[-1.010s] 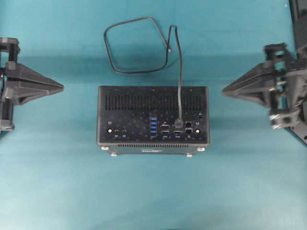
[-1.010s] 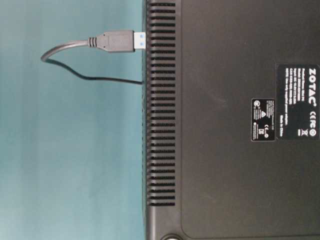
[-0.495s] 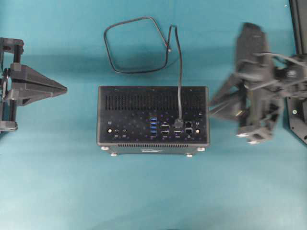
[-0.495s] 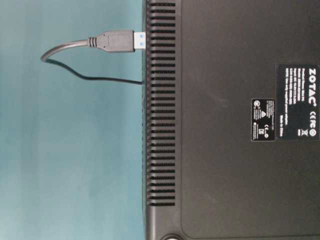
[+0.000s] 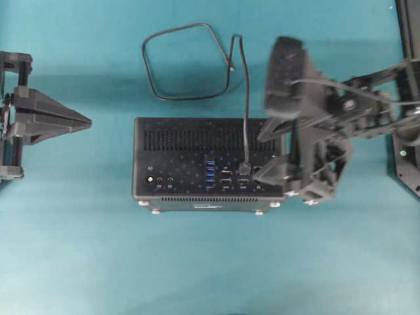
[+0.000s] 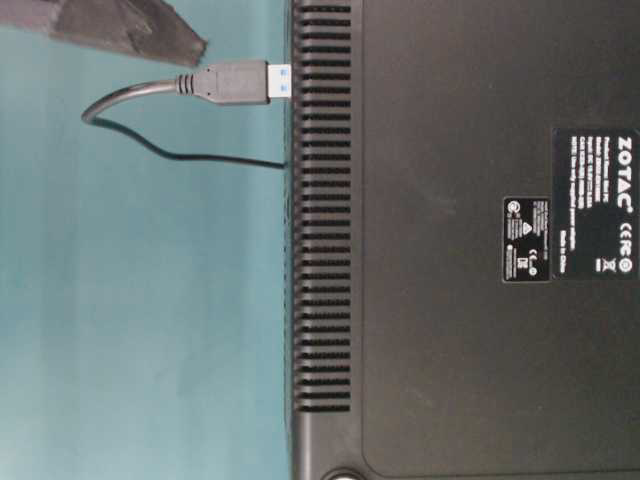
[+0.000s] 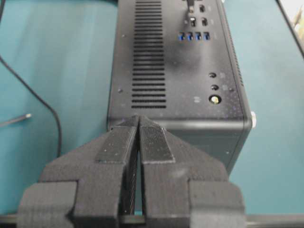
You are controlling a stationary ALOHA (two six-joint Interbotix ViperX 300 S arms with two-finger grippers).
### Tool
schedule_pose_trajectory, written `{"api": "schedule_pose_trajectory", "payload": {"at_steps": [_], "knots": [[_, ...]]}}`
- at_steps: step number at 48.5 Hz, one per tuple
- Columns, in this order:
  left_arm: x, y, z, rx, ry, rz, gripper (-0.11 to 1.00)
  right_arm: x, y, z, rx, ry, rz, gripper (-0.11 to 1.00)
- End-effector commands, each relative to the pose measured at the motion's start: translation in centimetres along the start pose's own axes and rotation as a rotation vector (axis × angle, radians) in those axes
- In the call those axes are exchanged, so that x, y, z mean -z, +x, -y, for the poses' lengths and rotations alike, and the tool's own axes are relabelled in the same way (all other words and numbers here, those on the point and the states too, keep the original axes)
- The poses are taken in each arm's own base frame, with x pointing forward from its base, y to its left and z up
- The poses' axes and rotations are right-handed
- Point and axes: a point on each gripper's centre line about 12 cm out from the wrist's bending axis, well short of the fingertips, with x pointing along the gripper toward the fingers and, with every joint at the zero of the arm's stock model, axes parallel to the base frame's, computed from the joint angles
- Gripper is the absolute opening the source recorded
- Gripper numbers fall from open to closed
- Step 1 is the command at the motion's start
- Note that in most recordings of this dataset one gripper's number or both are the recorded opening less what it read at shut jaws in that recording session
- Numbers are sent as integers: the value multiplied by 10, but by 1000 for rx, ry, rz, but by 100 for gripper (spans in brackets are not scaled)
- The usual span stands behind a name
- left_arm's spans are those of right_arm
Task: Insert the USB into the PC box with both arms.
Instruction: 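Move the right gripper over the black USB plug and grasp it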
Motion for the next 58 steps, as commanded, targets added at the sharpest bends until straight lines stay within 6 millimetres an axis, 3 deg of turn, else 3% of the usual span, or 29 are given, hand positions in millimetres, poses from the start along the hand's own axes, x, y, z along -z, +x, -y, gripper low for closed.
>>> {"api": "schedule_pose_trajectory", "payload": {"at_steps": [1, 14, 33, 52, 58], "knots": [[-7, -1, 0, 1, 6, 20, 0, -10, -5, -5, -9, -18, 21, 85], [-17, -3, 4, 16, 7, 50, 0, -12, 8, -6, 1, -54, -12, 84], [-16, -1, 4, 20, -5, 41, 0, -11, 14, -6, 8, -53, -32, 84], [-26, -2, 4, 21, -149, 42, 0, -12, 19, -6, 9, -52, -34, 84], [-20, 2, 4, 19, -196, -14, 0, -12, 19, -5, 11, -51, -34, 84]]}}
